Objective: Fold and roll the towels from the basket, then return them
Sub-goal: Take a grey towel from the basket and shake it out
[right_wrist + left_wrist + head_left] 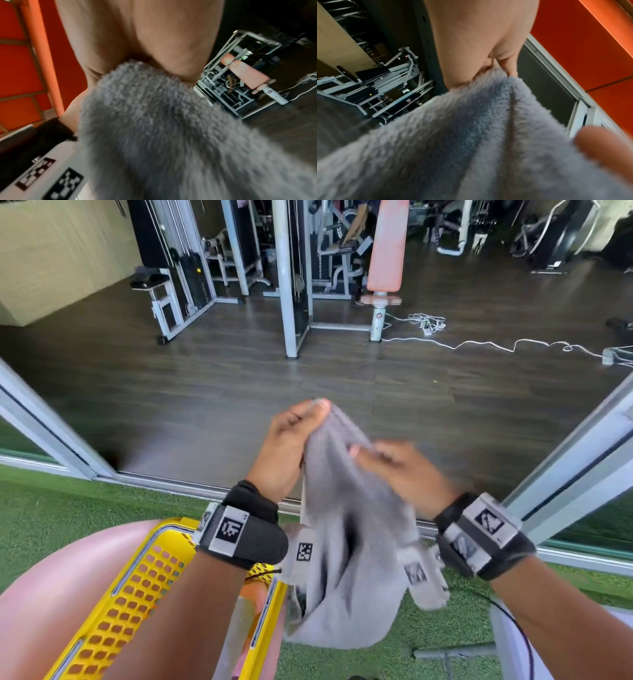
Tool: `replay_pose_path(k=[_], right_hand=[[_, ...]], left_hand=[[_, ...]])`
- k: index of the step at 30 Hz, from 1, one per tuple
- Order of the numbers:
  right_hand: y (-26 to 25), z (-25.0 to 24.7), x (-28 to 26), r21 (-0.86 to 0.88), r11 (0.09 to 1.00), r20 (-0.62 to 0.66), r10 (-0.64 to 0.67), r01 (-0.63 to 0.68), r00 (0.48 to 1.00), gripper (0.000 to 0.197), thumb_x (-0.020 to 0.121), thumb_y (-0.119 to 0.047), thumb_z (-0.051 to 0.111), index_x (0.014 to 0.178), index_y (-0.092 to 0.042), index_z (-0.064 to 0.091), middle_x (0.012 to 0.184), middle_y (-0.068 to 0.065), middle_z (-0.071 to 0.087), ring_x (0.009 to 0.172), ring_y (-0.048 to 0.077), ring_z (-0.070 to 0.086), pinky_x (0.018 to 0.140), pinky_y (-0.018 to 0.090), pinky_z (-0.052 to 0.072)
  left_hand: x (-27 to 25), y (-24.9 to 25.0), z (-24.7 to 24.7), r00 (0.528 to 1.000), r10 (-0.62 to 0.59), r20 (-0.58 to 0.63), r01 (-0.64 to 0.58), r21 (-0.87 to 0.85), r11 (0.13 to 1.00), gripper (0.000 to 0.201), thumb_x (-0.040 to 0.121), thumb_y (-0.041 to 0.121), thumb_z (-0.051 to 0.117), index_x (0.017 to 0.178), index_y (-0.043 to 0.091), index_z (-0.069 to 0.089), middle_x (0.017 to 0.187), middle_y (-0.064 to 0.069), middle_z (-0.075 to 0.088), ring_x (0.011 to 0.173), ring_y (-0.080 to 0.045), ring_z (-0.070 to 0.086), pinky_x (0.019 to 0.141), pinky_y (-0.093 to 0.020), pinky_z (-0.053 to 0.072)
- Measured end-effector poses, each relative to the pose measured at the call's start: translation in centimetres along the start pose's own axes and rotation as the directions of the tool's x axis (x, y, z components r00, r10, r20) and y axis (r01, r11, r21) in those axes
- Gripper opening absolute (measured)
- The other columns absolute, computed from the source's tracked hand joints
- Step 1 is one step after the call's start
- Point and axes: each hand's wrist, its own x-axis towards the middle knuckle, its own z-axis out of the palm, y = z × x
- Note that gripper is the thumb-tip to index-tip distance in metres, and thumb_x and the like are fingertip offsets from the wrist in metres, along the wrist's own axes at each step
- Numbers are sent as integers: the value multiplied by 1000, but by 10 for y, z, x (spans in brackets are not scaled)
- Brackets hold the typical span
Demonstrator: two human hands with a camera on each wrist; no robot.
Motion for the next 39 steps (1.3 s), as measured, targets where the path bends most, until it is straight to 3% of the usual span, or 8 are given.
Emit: replay_pose_path(k=[3, 6, 9, 15, 21, 26, 32, 39], right_hand=[[-3, 9, -18, -55, 996, 335, 87, -72, 938, 41, 92, -29, 60, 56, -20, 42, 49, -14, 33, 46, 1, 29, 46, 16, 25], [-24, -12, -2, 169, 986, -39, 7, 0, 999, 35, 93, -21, 59, 61, -8, 58, 57, -9, 53, 56, 4, 48, 55, 16, 39], [-28, -14, 10, 209, 975, -264, -17, 74, 964, 42, 95, -24, 58, 59, -4, 48, 61, 3, 40, 58, 10, 38, 54, 23, 33], [-9, 5, -15, 5, 997, 297, 68, -73, 952, 33, 91, -35, 61, 64, -16, 67, 63, -10, 58, 59, 3, 49, 59, 23, 43], [-24, -27, 16, 295, 939, -270, -95, 176, 958, 35, 95, -22, 57, 70, 3, 53, 66, 2, 47, 63, 7, 43, 59, 20, 39], [14, 14, -14, 47, 999, 227, -10, 0, 974, 16, 91, -13, 57, 79, -17, 67, 72, -16, 62, 71, -4, 54, 66, 22, 47], [-19, -24, 12, 150, 969, -261, -154, 197, 953, 31, 88, -15, 59, 74, 10, 49, 69, 9, 40, 67, 13, 37, 59, 27, 31], [-6, 7, -16, 9, 1000, 177, 24, -25, 984, 39, 95, -16, 57, 62, -35, 66, 58, -17, 50, 58, -4, 43, 59, 21, 36]], left_hand=[[1, -2, -3, 1000, 14, 10, -15, 61, 998, 23, 99, 20, 49, 86, 2, 53, 76, -8, 49, 74, -14, 47, 70, -28, 41], [-20, -18, 7, 944, -155, 291, 89, 228, 970, 36, 96, 38, 47, 106, 9, 66, 107, -5, 66, 102, -17, 60, 92, -30, 47], [-25, -16, 15, 953, -184, 240, 135, 206, 969, 31, 93, 29, 53, 101, 1, 66, 95, -7, 68, 84, -13, 63, 74, -22, 51], [-11, -3, 3, 996, -51, 72, 48, 46, 998, 24, 94, 23, 54, 82, 8, 69, 79, -11, 66, 74, -19, 58, 69, -28, 47], [-25, -17, 11, 963, -220, 157, 195, 159, 968, 33, 90, 32, 61, 95, 1, 70, 100, -20, 69, 90, -26, 64, 84, -36, 50], [-4, 8, 5, 1000, 17, -12, -15, 142, 990, 30, 92, 24, 56, 79, -3, 57, 74, -10, 51, 70, -17, 47, 65, -30, 38], [-26, 8, 26, 943, -226, 246, 144, 310, 940, 31, 102, 16, 42, 84, 5, 64, 63, 11, 66, 57, 5, 57, 55, -8, 42], [3, 4, 9, 976, 47, -214, -29, 85, 996, 41, 97, 36, 53, 60, 19, 52, 60, -1, 48, 60, -14, 42, 61, -31, 36]])
